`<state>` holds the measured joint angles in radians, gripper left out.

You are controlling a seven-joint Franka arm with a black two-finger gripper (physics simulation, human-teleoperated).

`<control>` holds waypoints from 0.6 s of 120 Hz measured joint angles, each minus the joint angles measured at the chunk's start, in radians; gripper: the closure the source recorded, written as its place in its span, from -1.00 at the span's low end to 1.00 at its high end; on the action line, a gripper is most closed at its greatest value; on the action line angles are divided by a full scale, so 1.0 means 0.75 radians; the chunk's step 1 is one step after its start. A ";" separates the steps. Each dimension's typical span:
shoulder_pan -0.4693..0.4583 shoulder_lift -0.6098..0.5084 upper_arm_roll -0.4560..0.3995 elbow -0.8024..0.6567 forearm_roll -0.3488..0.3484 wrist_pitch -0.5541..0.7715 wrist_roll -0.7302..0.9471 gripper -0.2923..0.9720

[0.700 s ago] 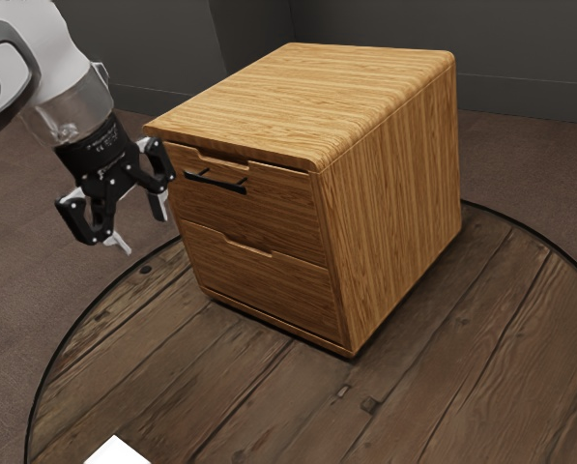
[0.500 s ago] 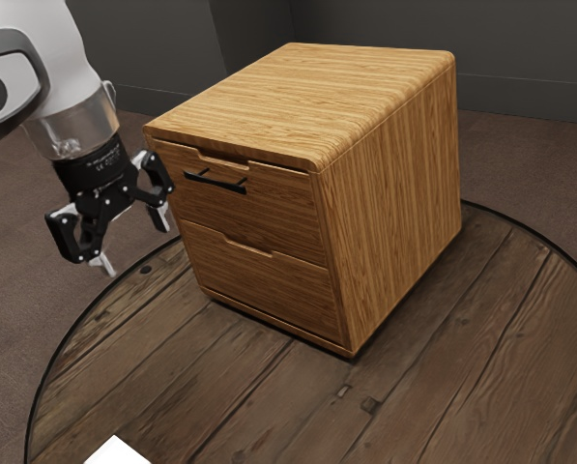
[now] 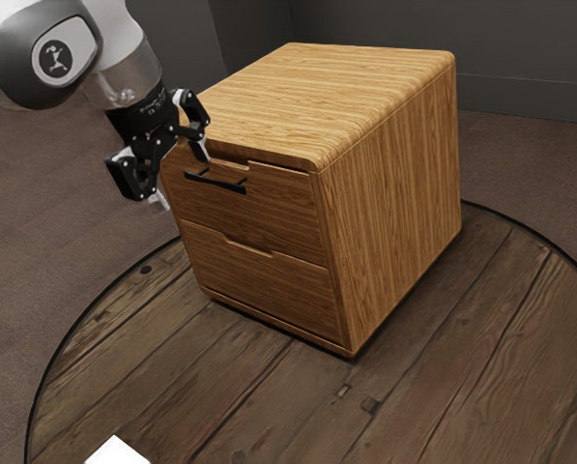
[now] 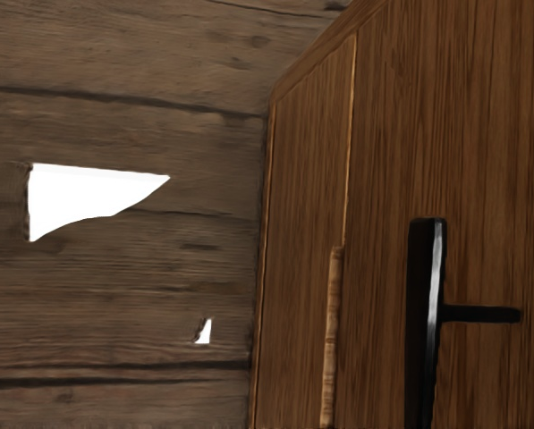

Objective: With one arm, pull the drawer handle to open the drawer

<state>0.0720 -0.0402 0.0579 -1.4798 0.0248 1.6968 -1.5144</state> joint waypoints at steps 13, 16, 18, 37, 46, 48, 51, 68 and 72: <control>-0.005 0.008 -0.001 -0.009 -0.013 0.046 -0.009 -0.53; -0.006 0.008 -0.001 -0.012 -0.018 0.054 -0.010 -0.53; -0.007 0.009 -0.001 -0.013 -0.020 0.059 -0.011 -0.54; -0.002 0.005 -0.002 -0.039 -0.043 0.093 -0.022 -0.50; 0.007 0.004 -0.006 -0.047 -0.054 0.102 -0.028 -0.40; 0.008 0.004 -0.007 -0.048 -0.056 0.103 -0.029 -0.38; 0.010 0.003 -0.007 -0.049 -0.057 0.105 -0.031 -0.35; 0.009 0.003 -0.004 -0.067 -0.070 0.122 -0.040 -0.23; 0.009 0.003 -0.003 -0.069 -0.073 0.126 -0.042 -0.20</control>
<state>0.0785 -0.0379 0.0558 -1.5316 -0.0297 1.7911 -1.5457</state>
